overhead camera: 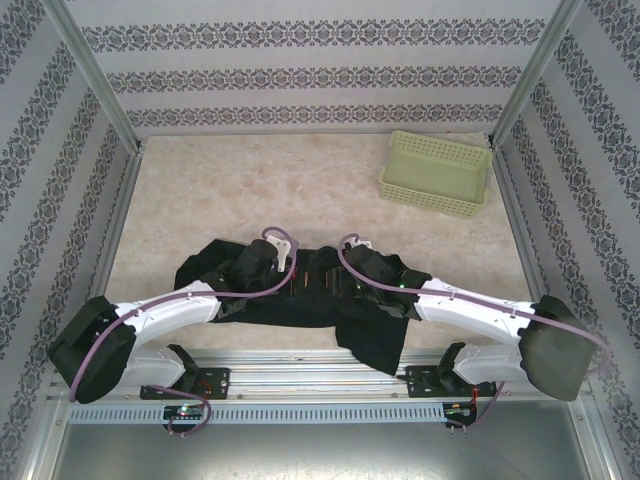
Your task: Fold the inside-out t-shirt
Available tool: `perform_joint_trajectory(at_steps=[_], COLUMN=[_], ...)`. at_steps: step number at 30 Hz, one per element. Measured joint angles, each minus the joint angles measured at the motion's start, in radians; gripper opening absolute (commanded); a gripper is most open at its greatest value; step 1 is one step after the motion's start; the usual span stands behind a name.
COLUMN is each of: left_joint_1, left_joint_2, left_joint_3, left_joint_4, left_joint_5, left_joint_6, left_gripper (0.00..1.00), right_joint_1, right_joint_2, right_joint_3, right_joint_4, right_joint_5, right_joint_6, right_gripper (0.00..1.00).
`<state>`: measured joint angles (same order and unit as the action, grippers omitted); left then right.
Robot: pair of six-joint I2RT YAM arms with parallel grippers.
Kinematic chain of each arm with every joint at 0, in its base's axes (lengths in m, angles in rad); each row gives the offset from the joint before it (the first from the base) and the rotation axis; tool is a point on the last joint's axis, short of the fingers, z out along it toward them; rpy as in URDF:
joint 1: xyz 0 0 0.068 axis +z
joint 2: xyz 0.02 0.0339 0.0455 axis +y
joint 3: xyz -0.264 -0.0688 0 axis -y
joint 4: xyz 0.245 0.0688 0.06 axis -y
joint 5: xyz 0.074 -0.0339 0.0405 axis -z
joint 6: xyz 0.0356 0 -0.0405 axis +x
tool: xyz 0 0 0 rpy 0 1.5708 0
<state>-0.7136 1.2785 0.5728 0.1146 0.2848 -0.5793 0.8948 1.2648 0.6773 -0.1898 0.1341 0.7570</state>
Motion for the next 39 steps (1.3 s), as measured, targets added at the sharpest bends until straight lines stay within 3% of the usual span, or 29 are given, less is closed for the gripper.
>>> perform_joint_trajectory(at_steps=[12, 15, 18, 19, 23, 29, 34, 39], left_joint_1=[0.000, 0.000, 0.000, 0.000, 0.001, 0.073, 0.133, 0.147], left_joint_2=[0.018, 0.029, 0.047, 0.055, 0.099, 0.175, 0.347, 0.409], left_joint_3=[0.000, 0.001, 0.008, 0.013, 0.053, 0.076, 0.153, 0.220], left_joint_4=[0.000, 0.000, -0.002, -0.003, -0.019, -0.016, -0.020, -0.029], left_joint_5=[-0.005, -0.011, -0.034, -0.042, -0.073, -0.075, -0.055, -0.053], left_joint_6=[0.000, 0.000, 0.000, 0.000, 0.016, 0.014, -0.017, -0.045], left_gripper=[0.00, 0.00, 0.01, 0.05, 0.36, 0.65, 0.64, 0.59], right_joint_1=[0.044, 0.044, 0.047, 0.051, 0.059, 0.059, 0.053, 0.025], right_joint_2=[0.046, 0.082, 0.103, 0.103, 0.064, -0.104, -0.217, -0.292], right_joint_3=[0.065, 0.065, 0.073, 0.080, 0.100, 0.098, 0.066, 0.030], right_joint_4=[-0.196, -0.196, -0.214, -0.226, -0.256, -0.297, -0.305, -0.329], right_joint_5=[0.142, 0.134, 0.130, 0.131, 0.139, 0.156, 0.164, 0.165], right_joint_6=[0.025, 0.029, 0.030, 0.029, 0.028, 0.024, 0.025, 0.025], right_gripper=[0.41, 0.27, 0.04, 0.00, 0.00, 0.00, 0.00, 0.00])
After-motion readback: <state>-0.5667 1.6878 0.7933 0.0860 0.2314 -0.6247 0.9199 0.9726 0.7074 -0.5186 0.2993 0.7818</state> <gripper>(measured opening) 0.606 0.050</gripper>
